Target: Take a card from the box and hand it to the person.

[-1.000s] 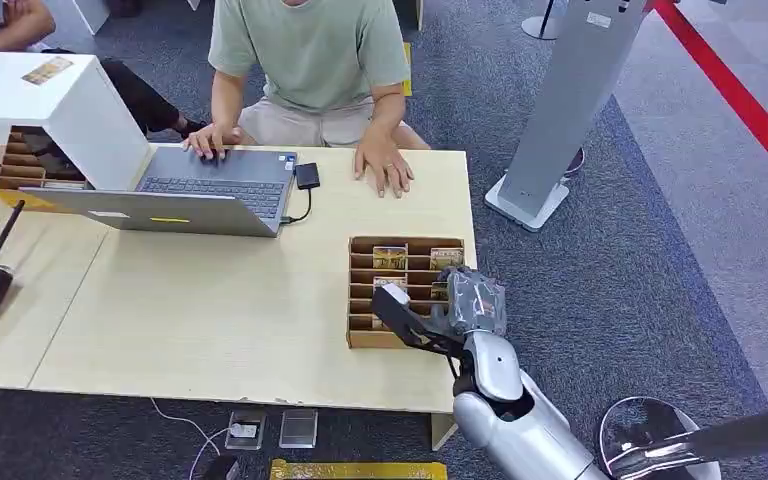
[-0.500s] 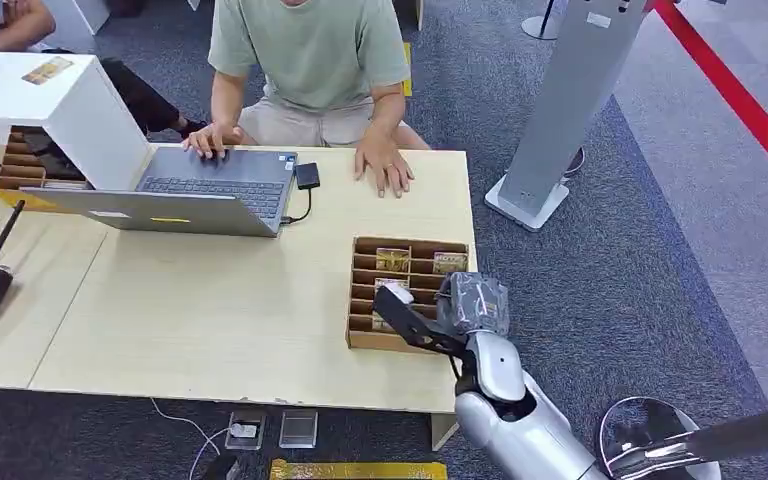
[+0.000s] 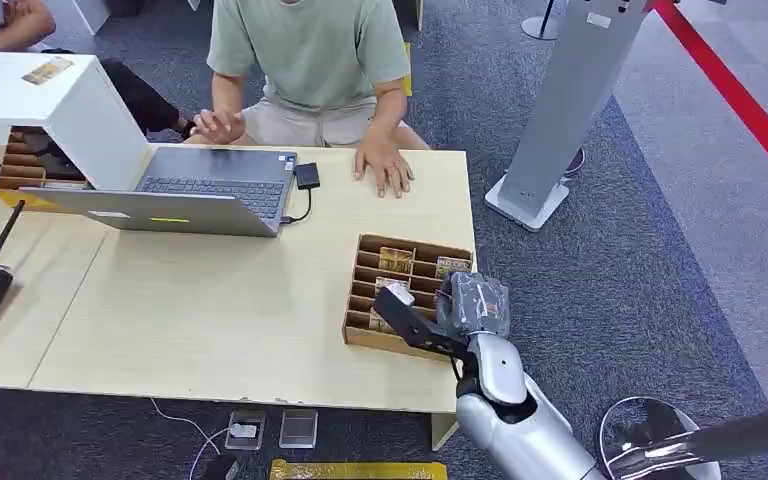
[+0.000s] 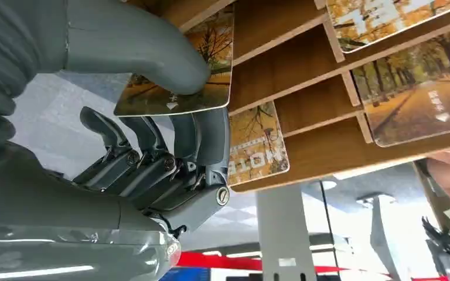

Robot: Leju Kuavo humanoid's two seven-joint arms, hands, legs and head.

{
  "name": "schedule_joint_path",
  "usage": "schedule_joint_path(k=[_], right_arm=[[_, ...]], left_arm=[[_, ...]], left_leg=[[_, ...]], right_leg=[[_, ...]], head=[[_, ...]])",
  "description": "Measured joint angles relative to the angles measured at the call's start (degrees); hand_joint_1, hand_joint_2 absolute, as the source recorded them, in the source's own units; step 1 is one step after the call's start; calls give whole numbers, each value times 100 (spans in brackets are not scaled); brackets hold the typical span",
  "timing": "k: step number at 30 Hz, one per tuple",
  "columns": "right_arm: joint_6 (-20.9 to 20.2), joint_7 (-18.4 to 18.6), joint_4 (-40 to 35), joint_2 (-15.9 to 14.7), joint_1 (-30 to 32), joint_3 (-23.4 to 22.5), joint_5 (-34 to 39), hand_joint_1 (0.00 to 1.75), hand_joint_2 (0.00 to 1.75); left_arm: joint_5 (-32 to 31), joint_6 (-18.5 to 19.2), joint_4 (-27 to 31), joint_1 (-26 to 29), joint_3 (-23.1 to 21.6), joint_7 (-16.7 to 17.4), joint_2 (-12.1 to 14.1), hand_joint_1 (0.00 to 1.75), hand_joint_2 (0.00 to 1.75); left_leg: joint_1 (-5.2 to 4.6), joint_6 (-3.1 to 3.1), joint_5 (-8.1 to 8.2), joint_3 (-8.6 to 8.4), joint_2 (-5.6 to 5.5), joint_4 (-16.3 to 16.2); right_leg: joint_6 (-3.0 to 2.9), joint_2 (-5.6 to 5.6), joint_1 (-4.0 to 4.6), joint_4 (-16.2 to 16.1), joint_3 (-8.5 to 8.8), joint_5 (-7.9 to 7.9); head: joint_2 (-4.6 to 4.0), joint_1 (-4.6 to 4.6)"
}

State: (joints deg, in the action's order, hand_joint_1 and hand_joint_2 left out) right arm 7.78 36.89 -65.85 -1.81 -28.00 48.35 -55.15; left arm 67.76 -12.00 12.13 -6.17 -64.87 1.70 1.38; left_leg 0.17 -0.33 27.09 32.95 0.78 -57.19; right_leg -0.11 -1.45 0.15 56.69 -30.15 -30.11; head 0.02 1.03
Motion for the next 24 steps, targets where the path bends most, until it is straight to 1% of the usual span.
schedule_joint_path(k=[7,11,14,19,21,24], right_arm=[[369,-550,-301,-20,17,0,-229,161,175],[795,-1127,-638,-26,-49,7,-446,161,175],[815,-1382,-855,-20,-226,35,-454,161,175],[712,-1807,-865,140,-707,136,39,161,175],[677,-2026,-589,300,-1016,195,421,161,175],[802,-2326,123,562,-1575,262,903,161,175]], left_arm=[[35,2,0,1,0,-13,0,0,0],[46,2,0,4,0,-68,0,0,0],[52,0,0,4,0,-77,0,0,0],[39,2,0,0,0,-109,0,0,0],[-22,18,0,-4,-2,-114,0,0,0],[-101,35,0,-23,-26,-111,0,0,0]], left_leg=[[0,0,0,0,0,0],[0,0,0,0,1,0],[0,0,0,0,0,0],[0,0,-1,1,0,0],[0,-1,-1,1,0,0],[0,-1,-4,1,-3,0]], right_leg=[[0,0,0,0,0,0],[0,0,0,1,0,0],[0,0,0,2,2,0],[0,1,0,4,3,0],[0,1,0,7,2,0],[0,-2,0,10,2,0]], head=[[0,0],[2,0],[0,0],[0,0],[0,2],[0,-7]])
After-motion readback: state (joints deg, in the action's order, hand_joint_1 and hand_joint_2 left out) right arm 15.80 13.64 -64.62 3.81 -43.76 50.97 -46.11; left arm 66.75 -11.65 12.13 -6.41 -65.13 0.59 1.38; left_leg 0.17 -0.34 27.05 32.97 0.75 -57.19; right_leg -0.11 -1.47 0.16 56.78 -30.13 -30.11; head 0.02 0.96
